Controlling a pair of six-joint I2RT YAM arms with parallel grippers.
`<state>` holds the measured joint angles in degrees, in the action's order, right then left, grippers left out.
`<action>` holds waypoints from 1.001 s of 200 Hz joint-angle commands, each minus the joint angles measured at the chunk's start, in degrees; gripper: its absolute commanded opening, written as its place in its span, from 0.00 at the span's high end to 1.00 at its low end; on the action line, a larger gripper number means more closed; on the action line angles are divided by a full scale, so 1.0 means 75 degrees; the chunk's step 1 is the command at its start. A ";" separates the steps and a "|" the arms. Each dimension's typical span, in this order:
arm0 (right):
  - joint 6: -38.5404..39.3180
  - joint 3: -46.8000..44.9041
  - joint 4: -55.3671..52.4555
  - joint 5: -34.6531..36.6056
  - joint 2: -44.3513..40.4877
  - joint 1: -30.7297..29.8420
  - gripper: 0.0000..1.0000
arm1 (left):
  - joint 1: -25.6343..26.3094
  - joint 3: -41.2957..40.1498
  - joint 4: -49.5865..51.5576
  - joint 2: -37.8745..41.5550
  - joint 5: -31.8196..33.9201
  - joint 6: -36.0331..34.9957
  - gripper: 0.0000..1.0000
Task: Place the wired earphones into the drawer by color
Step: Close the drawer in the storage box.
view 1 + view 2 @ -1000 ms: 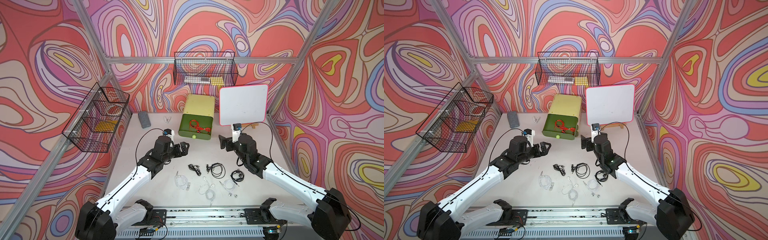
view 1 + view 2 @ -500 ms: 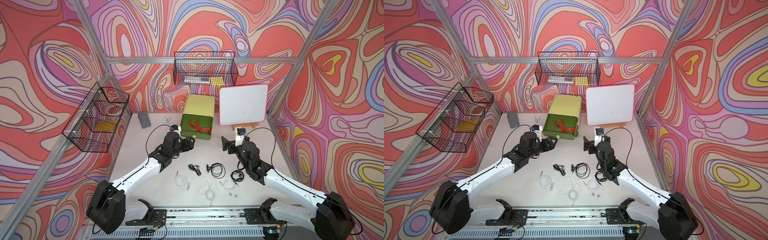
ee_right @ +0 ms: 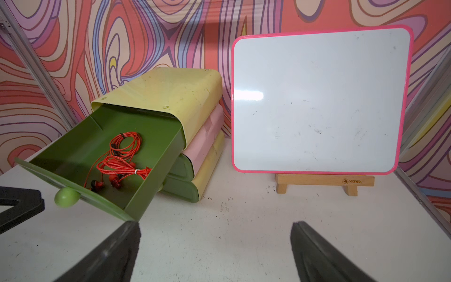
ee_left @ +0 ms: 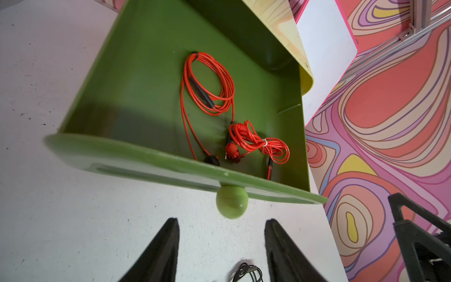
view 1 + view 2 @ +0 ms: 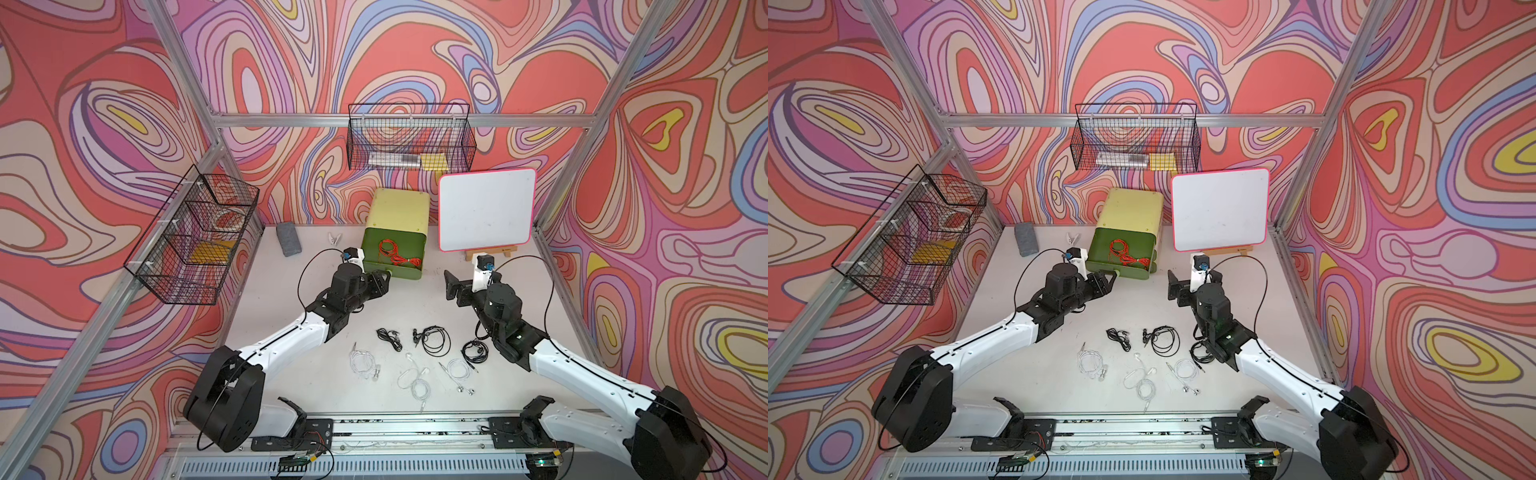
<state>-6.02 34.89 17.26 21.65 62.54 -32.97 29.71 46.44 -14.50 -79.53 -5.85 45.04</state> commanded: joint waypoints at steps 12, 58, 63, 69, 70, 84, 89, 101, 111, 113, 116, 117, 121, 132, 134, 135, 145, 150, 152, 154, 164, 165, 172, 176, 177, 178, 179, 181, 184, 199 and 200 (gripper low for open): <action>0.0057 -0.0106 0.0125 0.0120 -0.0125 0.0037 0.02 | 0.0034 -0.0051 -0.0455 -0.0209 -0.0041 0.0074 0.52; 0.0076 -0.0106 0.0125 0.0097 -0.0136 0.0037 0.02 | 0.0048 0.0075 -0.0586 -0.0452 -0.0122 0.0099 0.60; 0.0076 -0.0106 0.0116 0.0091 -0.0136 0.0037 0.02 | 0.0056 0.0094 -0.0586 -0.0479 -0.0132 0.0095 0.60; 0.0074 -0.0100 0.0119 0.0091 -0.0142 0.0037 0.02 | 0.0052 0.0110 -0.0595 -0.0502 -0.0145 0.0090 0.61; 0.0075 -0.0103 0.0122 0.0096 -0.0139 0.0037 0.02 | 0.0049 0.0112 -0.0596 -0.0510 -0.0145 0.0090 0.61; 0.0078 -0.0106 0.0113 0.0073 -0.0136 0.0037 0.02 | 0.0046 0.0157 -0.0615 -0.0568 -0.0178 0.0101 0.62; 0.0076 -0.0106 0.0113 0.0062 -0.0136 0.0037 0.02 | 0.0056 0.0170 -0.0630 -0.0595 -0.0183 0.0101 0.63; 0.0076 -0.0106 0.0113 0.0046 -0.0133 0.0037 0.02 | 0.0058 0.0192 -0.0665 -0.0646 -0.0198 0.0112 0.64; 0.0075 -0.0106 0.0102 0.0047 -0.0142 0.0037 0.02 | 0.0058 0.0222 -0.0680 -0.0689 -0.0226 0.0124 0.65; 0.0073 -0.0106 0.0102 0.0053 -0.0140 0.0037 0.02 | 0.0066 0.0225 -0.0688 -0.0698 -0.0228 0.0124 0.65; 0.0070 -0.0106 0.0102 0.0046 -0.0140 0.0037 0.02 | 0.0067 0.0231 -0.0691 -0.0714 -0.0241 0.0133 0.65; 0.0073 -0.0106 0.0096 0.0044 -0.0144 0.0037 0.02 | 0.0068 0.0231 -0.0697 -0.0710 -0.0247 0.0134 0.65; 0.0085 -0.0106 0.0101 0.0053 -0.0147 0.0037 0.02 | 0.0074 0.0238 -0.0703 -0.0717 -0.0245 0.0136 0.66; 0.0086 -0.0106 0.0102 0.0045 -0.0148 0.0037 0.02 | 0.0071 0.0265 -0.0703 -0.0760 -0.0250 0.0136 0.66; 0.0088 -0.0106 0.0102 0.0050 -0.0148 0.0037 0.02 | 0.0078 0.0265 -0.0703 -0.0763 -0.0251 0.0136 0.66; 0.0088 -0.0112 0.0102 0.0046 -0.0148 0.0037 0.02 | 0.0080 0.0266 -0.0703 -0.0763 -0.0246 0.0136 0.67; 0.0088 -0.0106 0.0102 0.0050 -0.0148 0.0037 0.02 | 0.0084 0.0284 -0.0713 -0.0784 -0.0252 0.0136 0.68; 0.0081 -0.0104 0.0102 0.0047 -0.0148 0.0037 0.02 | 0.0081 0.0292 -0.0715 -0.0782 -0.0248 0.0136 0.68; 0.0086 -0.0105 0.0102 0.0044 -0.0148 0.0037 0.02 | 0.0081 0.0302 -0.0721 -0.0786 -0.0251 0.0136 0.68; 0.0088 -0.0106 0.0102 0.0043 -0.0148 0.0037 0.02 | 0.0081 0.0304 -0.0725 -0.0787 -0.0249 0.0136 0.69; 0.0079 -0.0106 0.0102 0.0050 -0.0148 0.0037 0.02 | 0.0091 0.0321 -0.0737 -0.0803 -0.0249 0.0130 0.69; 0.0084 -0.0106 0.0102 0.0047 -0.0142 0.0037 0.02 | 0.0092 0.0329 -0.0738 -0.0801 -0.0250 0.0133 0.69; 0.0088 -0.0106 0.0102 0.0051 -0.0147 0.0037 0.02 | 0.0103 0.0347 -0.0732 -0.0825 -0.0260 0.0124 0.70; 0.0082 -0.0106 0.0102 0.0044 -0.0148 0.0037 0.02 | 0.0101 0.0356 -0.0738 -0.0830 -0.0262 0.0124 0.71; 0.0085 -0.0100 0.0102 0.0043 -0.0148 0.0037 0.02 | 0.0103 0.0358 -0.0738 -0.0832 -0.0263 0.0124 0.71; 0.0087 -0.0103 0.0102 0.0043 -0.0148 0.0037 0.02 | 0.0104 0.0359 -0.0738 -0.0839 -0.0257 0.0124 0.71; 0.0081 -0.0104 0.0102 0.0049 -0.0148 0.0043 0.02 | 0.0098 0.0365 -0.0738 -0.0836 -0.0260 0.0124 0.71; 0.0086 -0.0105 0.0102 0.0045 -0.0148 0.0038 0.02 | 0.0094 0.0375 -0.0738 -0.0835 -0.0254 0.0124 0.71; 0.0088 -0.0106 0.0102 0.0049 -0.0148 0.0037 0.02 | 0.0097 0.0385 -0.0738 -0.0853 -0.0256 0.0124 0.71; 0.0088 -0.0106 0.0102 0.0044 -0.0148 0.0037 0.02 | 0.0104 0.0396 -0.0770 -0.0886 -0.0273 0.0124 0.73; 0.0088 -0.0106 0.0102 0.0043 -0.0148 0.0037 0.02 | 0.0104 0.0395 -0.0772 -0.0883 -0.0274 0.0124 0.73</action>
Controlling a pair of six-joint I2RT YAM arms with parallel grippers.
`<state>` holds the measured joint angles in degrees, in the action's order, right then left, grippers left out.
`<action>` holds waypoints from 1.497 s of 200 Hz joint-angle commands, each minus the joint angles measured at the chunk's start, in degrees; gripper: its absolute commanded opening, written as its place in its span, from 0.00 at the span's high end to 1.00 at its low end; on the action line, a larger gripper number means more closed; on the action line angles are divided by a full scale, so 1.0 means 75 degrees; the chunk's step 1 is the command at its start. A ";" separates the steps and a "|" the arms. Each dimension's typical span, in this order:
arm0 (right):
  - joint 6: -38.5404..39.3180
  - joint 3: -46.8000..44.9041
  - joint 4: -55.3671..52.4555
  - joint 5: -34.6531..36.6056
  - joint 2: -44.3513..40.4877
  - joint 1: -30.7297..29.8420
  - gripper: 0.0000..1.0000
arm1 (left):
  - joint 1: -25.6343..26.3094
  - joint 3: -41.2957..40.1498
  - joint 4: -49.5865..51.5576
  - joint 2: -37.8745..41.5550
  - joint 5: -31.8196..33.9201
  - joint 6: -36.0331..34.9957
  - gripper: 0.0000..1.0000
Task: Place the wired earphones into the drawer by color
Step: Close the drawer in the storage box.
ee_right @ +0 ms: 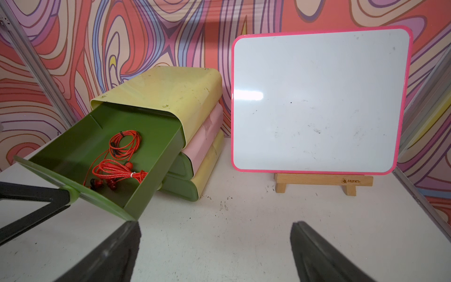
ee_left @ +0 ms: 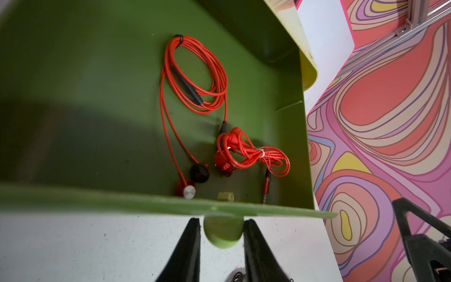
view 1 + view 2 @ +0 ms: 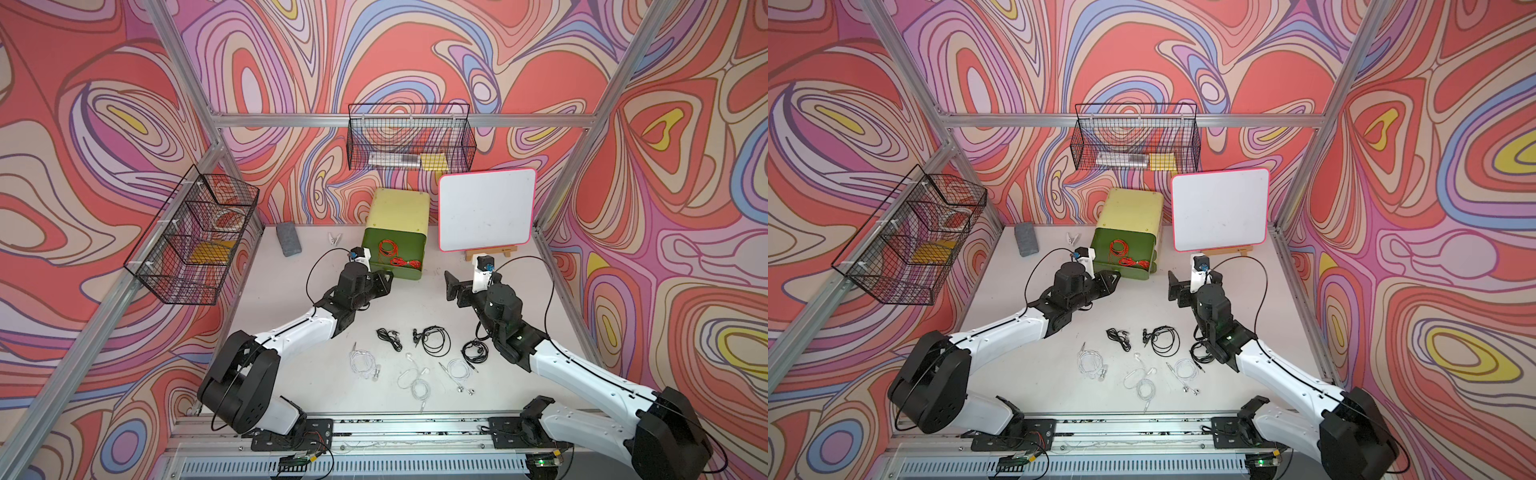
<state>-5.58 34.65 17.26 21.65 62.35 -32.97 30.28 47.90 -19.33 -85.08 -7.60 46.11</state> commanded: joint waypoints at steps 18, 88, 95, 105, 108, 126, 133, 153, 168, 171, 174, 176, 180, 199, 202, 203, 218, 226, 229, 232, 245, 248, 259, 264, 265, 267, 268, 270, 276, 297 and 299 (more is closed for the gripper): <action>0.0030 -0.0071 0.0102 0.0053 -0.0133 0.0037 0.02 | 0.0034 0.0230 -0.0153 -0.0179 -0.0043 -0.0007 0.74; 0.0029 -0.0078 0.0102 0.0047 -0.0133 0.0037 0.02 | 0.0059 0.0334 -0.0072 -0.0030 -0.0084 -0.0019 0.79; 0.0030 -0.0085 0.0102 0.0053 -0.0133 0.0040 0.02 | 0.0068 0.0357 -0.0042 -0.0006 -0.0068 -0.0029 0.79; 0.0030 -0.0077 0.0102 0.0054 -0.0132 0.0037 0.02 | 0.0066 0.0394 -0.0002 0.0033 -0.0067 -0.0042 0.79; 0.0030 -0.0074 0.0102 0.0052 -0.0133 0.0037 0.02 | 0.0066 0.0398 0.0010 0.0044 -0.0066 -0.0051 0.79; 0.0030 -0.0085 0.0102 0.0051 -0.0144 0.0037 0.02 | 0.0084 0.0456 0.0109 0.0115 -0.0041 -0.0086 0.79; 0.0030 -0.0085 0.0102 0.0043 -0.0145 0.0037 0.02 | 0.0079 0.0479 0.0159 0.0151 -0.0007 -0.0109 0.79; 0.0030 -0.0085 0.0102 0.0045 -0.0156 0.0037 0.02 | 0.0081 0.0522 0.0228 0.0210 0.0072 -0.0134 0.79; 0.0030 -0.0085 0.0102 0.0043 -0.0168 0.0037 0.02 | 0.0076 0.0570 0.0277 0.0228 0.0075 -0.0148 0.79; 0.0030 -0.0085 0.0102 0.0043 -0.0174 0.0037 0.02 | 0.0082 0.0583 0.0291 0.0223 0.0075 -0.0148 0.79; 0.0030 -0.0091 0.0102 0.0053 -0.0179 0.0037 0.02 | 0.0084 0.0600 0.0303 0.0223 0.0075 -0.0158 0.79; 0.0030 -0.0093 0.0102 0.0046 -0.0180 0.0037 0.02 | 0.0081 0.0604 0.0313 0.0223 0.0075 -0.0159 0.79; 0.0030 -0.0097 0.0102 0.0045 -0.0186 0.0037 0.02 | 0.0076 0.0622 0.0325 0.0223 0.0069 -0.0165 0.79; 0.0028 -0.0097 0.0102 0.0047 -0.0191 0.0037 0.02 | 0.0086 0.0680 0.0380 0.0258 0.0107 -0.0212 0.79; 0.0030 -0.0097 0.0102 0.0051 -0.0192 0.0037 0.02 | 0.0086 0.0689 0.0394 0.0258 0.0114 -0.0217 0.79; 0.0030 -0.0097 0.0102 0.0047 -0.0198 0.0037 0.02 | 0.0086 0.0690 0.0396 0.0258 0.0118 -0.0223 0.79; 0.0018 -0.0097 0.0102 0.0033 -0.0212 0.0037 0.02 | 0.0080 0.0770 0.0472 0.0270 0.0132 -0.0282 0.79; 0.0018 -0.0097 0.0099 0.0037 -0.0237 0.0037 0.02 | 0.0076 0.0813 0.0502 0.0270 0.0155 -0.0316 0.78; 0.0018 -0.0097 0.0101 0.0041 -0.0244 0.0037 0.02 | 0.0077 0.0828 0.0509 0.0270 0.0166 -0.0322 0.78; 0.0015 -0.0097 0.0101 0.0041 -0.0247 0.0037 0.02 | 0.0076 0.0838 0.0520 0.0264 0.0167 -0.0334 0.78; 0.0014 -0.0109 0.0102 0.0045 -0.0276 0.0037 0.02 | 0.0086 0.0912 0.0559 0.0246 0.0203 -0.0375 0.78; 0.0018 -0.0112 0.0102 0.0054 -0.0284 0.0037 0.02 | 0.0078 0.0930 0.0567 0.0236 0.0211 -0.0384 0.78; 0.0014 -0.0121 0.0102 0.0063 -0.0307 0.0037 0.02 | 0.0076 0.0989 0.0591 0.0200 0.0229 -0.0405 0.78; 0.0015 -0.0121 0.0102 0.0061 -0.0317 0.0037 0.02 | 0.0083 0.1016 0.0596 0.0178 0.0236 -0.0423 0.78; 0.0016 -0.0121 0.0102 0.0058 -0.0313 0.0037 0.02 | 0.0079 0.1024 0.0591 0.0171 0.0232 -0.0426 0.78; 0.0018 -0.0121 0.0102 0.0064 -0.0325 0.0037 0.02 | 0.0076 0.1035 0.0596 0.0166 0.0234 -0.0428 0.78; 0.0018 -0.0121 0.0102 0.0060 -0.0323 0.0037 0.02 | 0.0082 0.1039 0.0596 0.0159 0.0237 -0.0428 0.78; 0.0012 -0.0121 0.0102 0.0065 -0.0330 0.0037 0.02 | 0.0077 0.1051 0.0597 0.0148 0.0233 -0.0435 0.78; 0.0018 -0.0121 0.0099 0.0075 -0.0340 0.0037 0.02 | 0.0078 0.1097 0.0608 0.0105 0.0238 -0.0441 0.78; 0.0018 -0.0121 0.0078 0.0087 -0.0386 0.0037 0.02 | 0.0086 0.1234 0.0644 -0.0017 0.0227 -0.0487 0.78; 0.0018 -0.0126 0.0078 0.0089 -0.0399 0.0037 0.02 | 0.0087 0.1240 0.0644 -0.0028 0.0222 -0.0496 0.78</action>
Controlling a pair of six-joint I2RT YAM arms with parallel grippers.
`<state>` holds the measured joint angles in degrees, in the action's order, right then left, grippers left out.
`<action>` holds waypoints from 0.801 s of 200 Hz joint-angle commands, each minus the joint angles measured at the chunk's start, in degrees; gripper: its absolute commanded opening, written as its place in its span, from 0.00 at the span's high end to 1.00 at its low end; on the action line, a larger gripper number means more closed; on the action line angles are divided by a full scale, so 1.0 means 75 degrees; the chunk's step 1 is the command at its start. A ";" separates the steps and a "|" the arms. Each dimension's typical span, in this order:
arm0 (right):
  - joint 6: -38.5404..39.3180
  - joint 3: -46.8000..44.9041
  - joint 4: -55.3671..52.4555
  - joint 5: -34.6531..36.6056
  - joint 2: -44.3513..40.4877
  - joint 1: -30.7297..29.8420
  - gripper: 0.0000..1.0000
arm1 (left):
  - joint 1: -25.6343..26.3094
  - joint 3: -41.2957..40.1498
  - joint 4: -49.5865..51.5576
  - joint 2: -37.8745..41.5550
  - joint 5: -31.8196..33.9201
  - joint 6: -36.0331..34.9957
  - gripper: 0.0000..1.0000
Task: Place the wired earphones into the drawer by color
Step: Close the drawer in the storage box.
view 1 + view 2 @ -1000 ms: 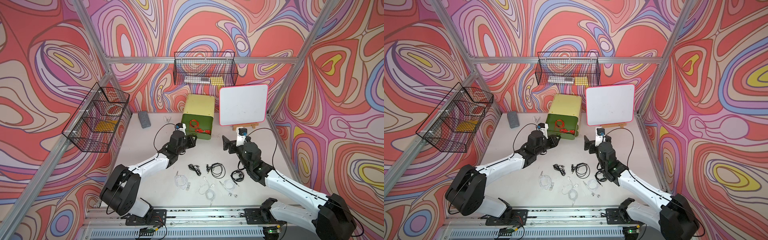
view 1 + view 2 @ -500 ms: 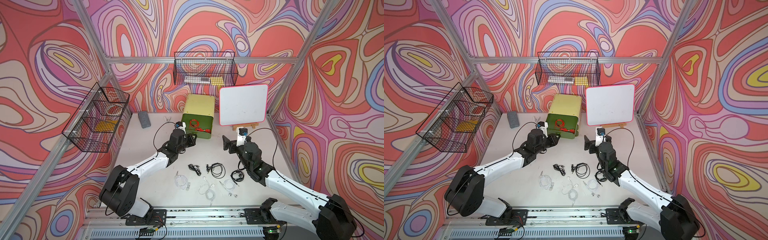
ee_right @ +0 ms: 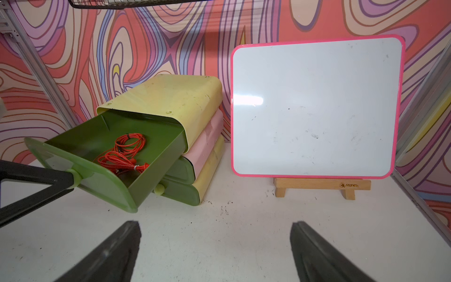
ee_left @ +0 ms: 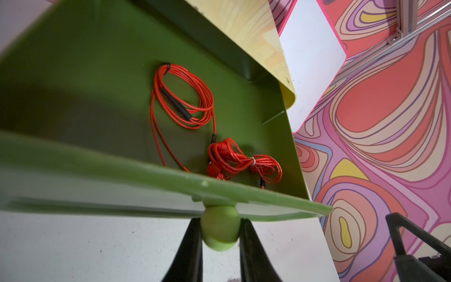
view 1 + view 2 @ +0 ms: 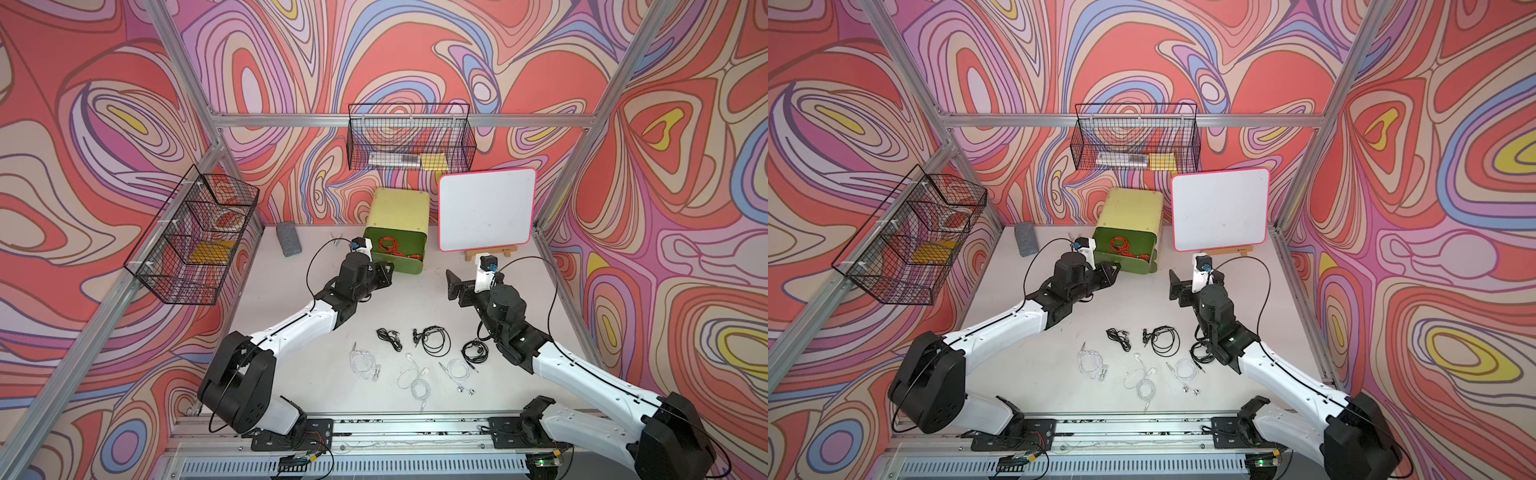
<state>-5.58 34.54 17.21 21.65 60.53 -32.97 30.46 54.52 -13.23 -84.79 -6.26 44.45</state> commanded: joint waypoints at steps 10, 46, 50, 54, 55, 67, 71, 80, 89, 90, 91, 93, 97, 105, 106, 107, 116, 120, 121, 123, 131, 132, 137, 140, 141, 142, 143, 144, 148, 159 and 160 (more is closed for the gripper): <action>0.0028 -0.0118 0.0073 0.0083 -0.0181 0.0037 0.02 | 0.0062 0.0417 -0.0169 -0.0127 0.0054 -0.0295 0.78; 0.0041 -0.0141 0.0084 0.0142 -0.0257 0.0037 0.02 | 0.0054 0.0668 -0.0146 -0.0362 0.0061 -0.0370 0.78; 0.0040 -0.0141 0.0084 0.0142 -0.0259 0.0037 0.02 | 0.0054 0.0694 -0.0146 -0.0394 0.0070 -0.0371 0.78; 0.0041 -0.0141 0.0075 0.0146 -0.0266 0.0037 0.02 | 0.0042 0.0725 -0.0146 -0.0420 0.0072 -0.0377 0.78; 0.0047 -0.0141 0.0074 0.0147 -0.0266 0.0037 0.02 | 0.0047 0.0724 -0.0146 -0.0428 0.0073 -0.0380 0.78; 0.0053 -0.0154 0.0084 0.0163 -0.0295 0.0037 0.02 | 0.0041 0.0820 -0.0134 -0.0501 0.0062 -0.0423 0.78; 0.0056 -0.0153 0.0084 0.0163 -0.0300 0.0037 0.02 | 0.0045 0.0850 -0.0125 -0.0533 0.0064 -0.0433 0.78; 0.0065 -0.0154 0.0084 0.0186 -0.0301 0.0037 0.02 | 0.0048 0.0911 -0.0111 -0.0584 0.0093 -0.0451 0.78; 0.0062 -0.0161 0.0084 0.0187 -0.0301 0.0037 0.02 | 0.0051 0.0977 -0.0110 -0.0643 0.0091 -0.0474 0.77; 0.0063 -0.0157 0.0084 0.0185 -0.0301 0.0037 0.02 | 0.0046 0.0978 -0.0110 -0.0651 0.0094 -0.0475 0.78; 0.0064 -0.0161 0.0084 0.0184 -0.0307 0.0037 0.02 | 0.0043 0.0985 -0.0110 -0.0655 0.0095 -0.0482 0.78; 0.0062 -0.0161 0.0084 0.0193 -0.0312 0.0037 0.02 | 0.0041 0.1002 -0.0110 -0.0673 0.0096 -0.0484 0.78; 0.0065 -0.0164 0.0084 0.0195 -0.0312 0.0037 0.02 | 0.0041 0.1027 -0.0110 -0.0698 0.0091 -0.0499 0.78; 0.0065 -0.0165 0.0084 0.0202 -0.0313 0.0037 0.02 | 0.0045 0.1088 -0.0100 -0.0758 0.0096 -0.0511 0.78; 0.0065 -0.0165 0.0084 0.0199 -0.0313 0.0037 0.02 | 0.0043 0.1093 -0.0099 -0.0767 0.0096 -0.0506 0.78; 0.0065 -0.0165 0.0084 0.0203 -0.0307 0.0037 0.02 | 0.0042 0.1101 -0.0099 -0.0772 0.0096 -0.0509 0.78; 0.0076 -0.0165 0.0084 0.0210 -0.0313 0.0037 0.02 | 0.0035 0.1160 -0.0099 -0.0827 0.0095 -0.0533 0.78; 0.0077 -0.0165 0.0084 0.0212 -0.0310 0.0034 0.02 | 0.0029 0.1184 -0.0099 -0.0853 0.0097 -0.0544 0.78; 0.0077 -0.0165 0.0084 0.0209 -0.0312 0.0035 0.02 | 0.0029 0.1193 -0.0099 -0.0855 0.0091 -0.0546 0.78; 0.0071 -0.0165 0.0084 0.0214 -0.0307 0.0036 0.02 | 0.0029 0.1201 -0.0099 -0.0863 0.0095 -0.0547 0.78; 0.0077 -0.0165 0.0083 0.0229 -0.0313 0.0037 0.02 | 0.0035 0.1248 -0.0099 -0.0903 0.0106 -0.0558 0.78; 0.0077 -0.0165 0.0084 0.0224 -0.0313 0.0037 0.02 | 0.0038 0.1249 -0.0099 -0.0904 0.0107 -0.0559 0.78; 0.0077 -0.0165 0.0084 0.0224 -0.0320 0.0037 0.02 | 0.0029 0.1280 -0.0106 -0.0925 0.0117 -0.0570 0.78; 0.0071 -0.0165 0.0093 0.0228 -0.0310 0.0037 0.02 | 0.0029 0.1286 -0.0110 -0.0937 0.0117 -0.0562 0.78; 0.0074 -0.0165 0.0082 0.0235 -0.0306 0.0043 0.02 | 0.0029 0.1291 -0.0110 -0.0939 0.0118 -0.0572 0.78; 0.0075 -0.0165 0.0083 0.0233 -0.0309 0.0040 0.02 | 0.0029 0.1294 -0.0110 -0.0939 0.0119 -0.0577 0.78; 0.0076 -0.0170 0.0089 0.0232 -0.0305 0.0038 0.02 | 0.0023 0.1295 -0.0110 -0.0946 0.0120 -0.0580 0.78; 0.0076 -0.0168 0.0087 0.0231 -0.0309 0.0038 0.02 | 0.0020 0.1296 -0.0110 -0.0949 0.0120 -0.0581 0.78; 0.0074 -0.0176 0.0094 0.0240 -0.0307 0.0037 0.02 | 0.0014 0.1299 -0.0110 -0.0962 0.0124 -0.0582 0.78; 0.0076 -0.0176 0.0096 0.0242 -0.0313 0.0037 0.02 | -0.0006 0.1330 -0.0144 -0.1009 0.0134 -0.0582 0.78; 0.0076 -0.0176 0.0090 0.0242 -0.0313 0.0037 0.02 | 0.0000 0.1325 -0.0145 -0.1010 0.0139 -0.0582 0.78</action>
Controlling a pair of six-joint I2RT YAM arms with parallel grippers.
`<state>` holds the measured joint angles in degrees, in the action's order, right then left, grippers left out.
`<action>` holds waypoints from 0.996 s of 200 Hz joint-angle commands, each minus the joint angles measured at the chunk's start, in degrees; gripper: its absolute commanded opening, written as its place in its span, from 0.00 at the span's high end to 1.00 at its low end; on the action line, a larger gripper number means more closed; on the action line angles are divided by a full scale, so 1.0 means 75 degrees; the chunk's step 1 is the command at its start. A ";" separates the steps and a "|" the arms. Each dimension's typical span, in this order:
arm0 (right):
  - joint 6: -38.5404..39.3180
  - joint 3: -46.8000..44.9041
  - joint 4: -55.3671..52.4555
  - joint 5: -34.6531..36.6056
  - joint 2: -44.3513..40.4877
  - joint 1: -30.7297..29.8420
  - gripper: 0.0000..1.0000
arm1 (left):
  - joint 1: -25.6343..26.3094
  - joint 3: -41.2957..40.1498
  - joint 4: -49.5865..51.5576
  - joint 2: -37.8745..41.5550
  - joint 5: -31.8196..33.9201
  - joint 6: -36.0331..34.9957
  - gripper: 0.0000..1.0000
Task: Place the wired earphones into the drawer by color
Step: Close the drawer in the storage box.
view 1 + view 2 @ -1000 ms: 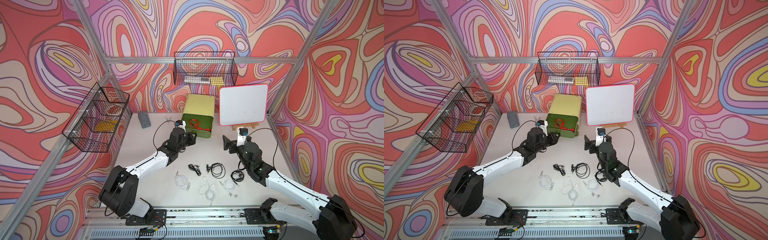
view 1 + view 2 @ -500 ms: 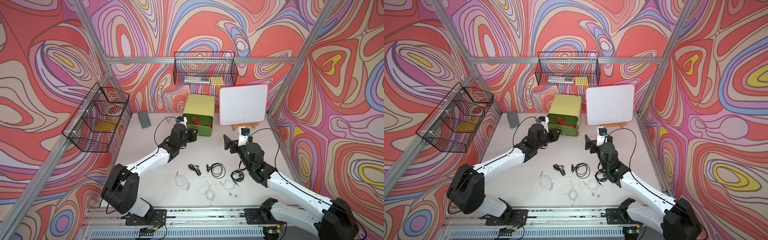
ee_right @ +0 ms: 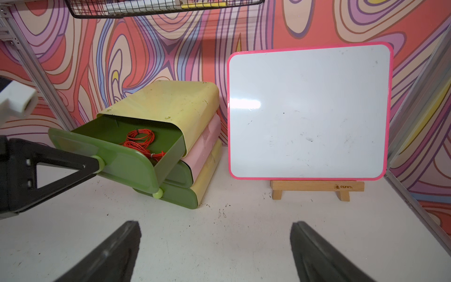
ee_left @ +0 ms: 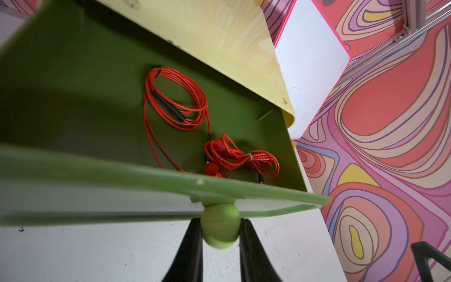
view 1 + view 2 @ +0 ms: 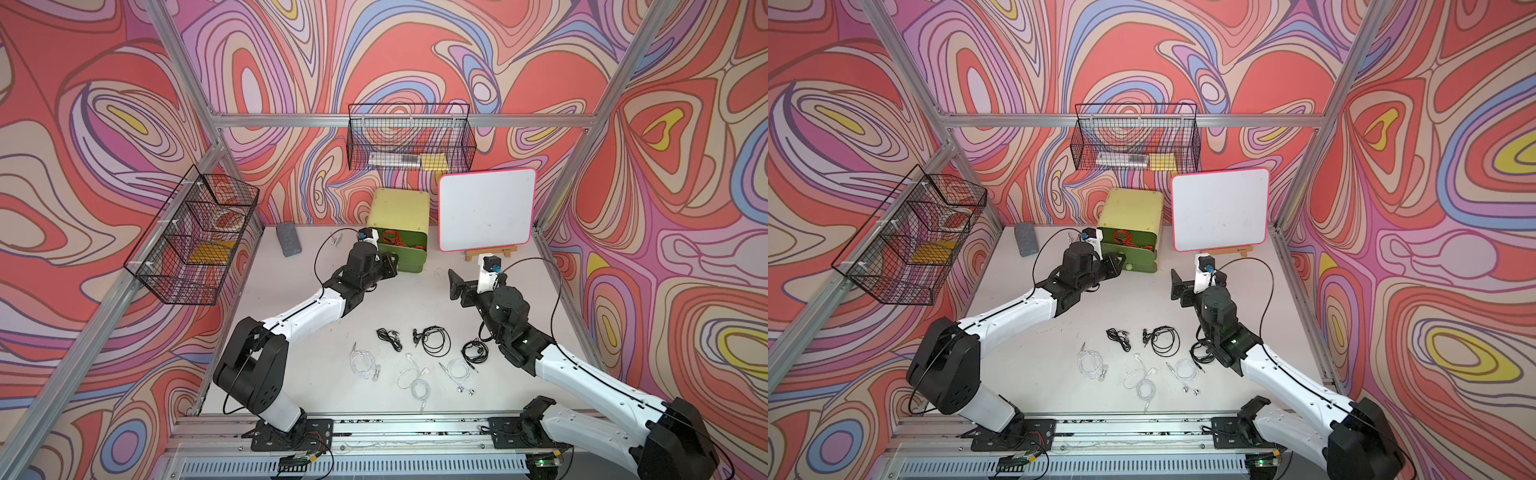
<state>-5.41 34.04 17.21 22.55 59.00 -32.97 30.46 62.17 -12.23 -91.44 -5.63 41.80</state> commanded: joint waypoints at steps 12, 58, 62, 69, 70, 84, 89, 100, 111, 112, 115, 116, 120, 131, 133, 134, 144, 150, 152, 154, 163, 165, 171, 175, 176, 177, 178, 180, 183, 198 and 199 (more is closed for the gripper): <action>0.0047 -0.0109 0.0096 0.0145 -0.0109 0.0037 0.02 | -0.0019 0.0335 -0.0303 -0.0176 0.0056 -0.0209 0.78; 0.0063 -0.0109 0.0096 0.0142 -0.0119 0.0037 0.02 | -0.0068 0.0486 -0.0461 -0.0425 0.0091 -0.0206 0.78; 0.0062 -0.0109 0.0096 0.0136 -0.0119 0.0037 0.02 | -0.0082 0.0500 -0.0484 -0.0448 0.0090 -0.0206 0.78; 0.0065 -0.0109 0.0096 0.0143 -0.0121 0.0037 0.02 | -0.0078 0.0521 -0.0511 -0.0490 0.0085 -0.0200 0.78; 0.0065 -0.0109 0.0096 0.0139 -0.0115 0.0037 0.02 | -0.0083 0.0522 -0.0512 -0.0495 0.0084 -0.0198 0.78; 0.0061 -0.0118 0.0096 0.0145 -0.0120 0.0037 0.02 | -0.0102 0.0581 -0.0537 -0.0577 0.0063 -0.0194 0.78; 0.0065 -0.0121 0.0107 0.0141 -0.0111 0.0037 0.02 | -0.0117 0.0602 -0.0555 -0.0598 0.0057 -0.0185 0.78; 0.0068 -0.0119 0.0107 0.0147 -0.0108 0.0037 0.02 | -0.0125 0.0645 -0.0561 -0.0645 0.0047 -0.0183 0.78; 0.0070 -0.0118 0.0107 0.0162 -0.0108 0.0037 0.02 | -0.0137 0.0681 -0.0579 -0.0685 0.0041 -0.0183 0.77; 0.0068 -0.0120 0.0107 0.0166 -0.0108 0.0037 0.02 | -0.0136 0.0690 -0.0582 -0.0686 0.0044 -0.0183 0.77; 0.0067 -0.0121 0.0107 0.0159 -0.0100 0.0037 0.02 | -0.0151 0.0693 -0.0584 -0.0696 0.0038 -0.0183 0.77; 0.0066 -0.0121 0.0107 0.0159 -0.0105 0.0037 0.02 | -0.0155 0.0696 -0.0584 -0.0703 0.0043 -0.0183 0.78; 0.0067 -0.0115 0.0107 0.0160 -0.0094 0.0037 0.02 | -0.0151 0.0707 -0.0593 -0.0716 0.0040 -0.0183 0.77; 0.0072 -0.0115 0.0107 0.0175 -0.0094 0.0037 0.02 | -0.0169 0.0740 -0.0596 -0.0745 0.0033 -0.0183 0.77; 0.0076 -0.0111 0.0107 0.0171 -0.0091 0.0037 0.02 | -0.0173 0.0744 -0.0602 -0.0754 0.0035 -0.0177 0.76; 0.0076 -0.0110 0.0107 0.0176 -0.0094 0.0037 0.02 | -0.0178 0.0751 -0.0605 -0.0756 0.0035 -0.0180 0.76; 0.0071 -0.0117 0.0107 0.0172 -0.0108 0.0037 0.02 | -0.0192 0.0779 -0.0608 -0.0797 0.0014 -0.0181 0.75; 0.0076 -0.0120 0.0107 0.0173 -0.0108 0.0037 0.02 | -0.0197 0.0812 -0.0599 -0.0814 0.0002 -0.0183 0.74; 0.0068 -0.0115 0.0107 0.0176 -0.0115 0.0037 0.02 | -0.0204 0.0815 -0.0597 -0.0824 -0.0011 -0.0180 0.74; 0.0072 -0.0119 0.0107 0.0177 -0.0114 0.0037 0.02 | -0.0205 0.0824 -0.0596 -0.0830 -0.0011 -0.0182 0.74; 0.0068 -0.0121 0.0105 0.0173 -0.0131 0.0043 0.02 | -0.0226 0.0861 -0.0585 -0.0868 -0.0034 -0.0183 0.73; 0.0069 -0.0121 0.0107 0.0165 -0.0126 0.0038 0.02 | -0.0219 0.0871 -0.0584 -0.0873 -0.0035 -0.0183 0.73; 0.0074 -0.0121 0.0107 0.0160 -0.0132 0.0037 0.02 | -0.0235 0.0894 -0.0573 -0.0895 -0.0045 -0.0194 0.71; 0.0076 -0.0121 0.0107 0.0165 -0.0125 0.0037 0.02 | -0.0231 0.0914 -0.0562 -0.0908 -0.0046 -0.0192 0.71; 0.0076 -0.0121 0.0107 0.0168 -0.0129 0.0037 0.02 | -0.0242 0.0918 -0.0562 -0.0909 -0.0046 -0.0193 0.70; 0.0071 -0.0121 0.0107 0.0163 -0.0131 0.0037 0.02 | -0.0241 0.0919 -0.0561 -0.0915 -0.0046 -0.0194 0.70; 0.0074 -0.0121 0.0107 0.0160 -0.0132 0.0037 0.02 | -0.0241 0.0920 -0.0555 -0.0918 -0.0052 -0.0194 0.70; 0.0067 -0.0121 0.0107 0.0156 -0.0132 0.0037 0.02 | -0.0247 0.0927 -0.0551 -0.0929 -0.0060 -0.0195 0.70; 0.0070 -0.0121 0.0107 0.0156 -0.0130 0.0037 0.02 | -0.0252 0.0932 -0.0549 -0.0942 -0.0061 -0.0192 0.69; 0.0075 -0.0121 0.0107 0.0151 -0.0144 0.0037 0.02 | -0.0264 0.0983 -0.0549 -0.0979 -0.0082 -0.0183 0.65; 0.0076 -0.0121 0.0107 0.0149 -0.0138 0.0037 0.02 | -0.0264 0.0987 -0.0549 -0.0986 -0.0082 -0.0183 0.65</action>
<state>-5.37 33.74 17.23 23.16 58.98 -32.97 28.93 67.51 -14.06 -98.17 -5.48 41.74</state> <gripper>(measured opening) 0.980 0.320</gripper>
